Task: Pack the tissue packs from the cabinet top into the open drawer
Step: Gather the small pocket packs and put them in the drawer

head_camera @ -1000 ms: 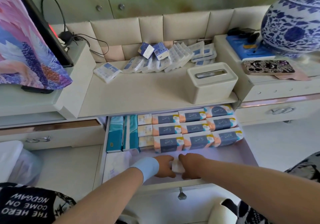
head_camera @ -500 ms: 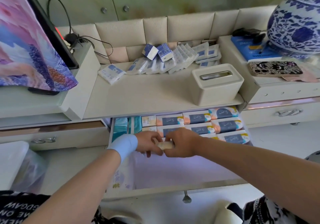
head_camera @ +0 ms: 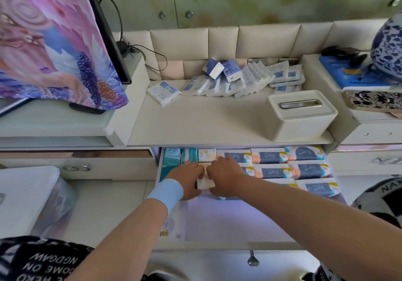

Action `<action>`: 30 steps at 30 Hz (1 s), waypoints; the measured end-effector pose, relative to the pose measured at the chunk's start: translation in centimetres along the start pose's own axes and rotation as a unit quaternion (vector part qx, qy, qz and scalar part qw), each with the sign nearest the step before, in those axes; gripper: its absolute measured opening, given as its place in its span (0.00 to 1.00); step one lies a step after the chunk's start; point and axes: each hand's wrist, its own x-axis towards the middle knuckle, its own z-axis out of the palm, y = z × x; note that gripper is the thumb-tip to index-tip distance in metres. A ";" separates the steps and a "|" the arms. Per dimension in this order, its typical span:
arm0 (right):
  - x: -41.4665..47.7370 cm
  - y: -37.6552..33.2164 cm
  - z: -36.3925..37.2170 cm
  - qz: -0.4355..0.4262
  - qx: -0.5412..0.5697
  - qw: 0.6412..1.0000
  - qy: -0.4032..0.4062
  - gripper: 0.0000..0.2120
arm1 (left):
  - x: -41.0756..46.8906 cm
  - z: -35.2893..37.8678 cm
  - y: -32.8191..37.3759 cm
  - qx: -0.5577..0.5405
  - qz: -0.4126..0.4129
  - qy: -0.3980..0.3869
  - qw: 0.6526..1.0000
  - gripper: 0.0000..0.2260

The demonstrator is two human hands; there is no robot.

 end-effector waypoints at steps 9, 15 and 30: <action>0.4 1.2 2.1 -0.010 -0.066 0.997 0.047 0.24 | 1.4 0.7 -0.3 0.070 0.037 0.017 0.997 0.17; -0.1 1.4 2.3 0.013 0.043 0.999 -0.001 0.31 | 1.7 0.2 0.0 0.080 0.041 0.005 0.996 0.19; 5.7 7.3 -7.7 0.149 0.266 0.940 0.151 0.15 | 8.0 -13.0 -2.7 -0.048 -0.068 0.064 0.995 0.16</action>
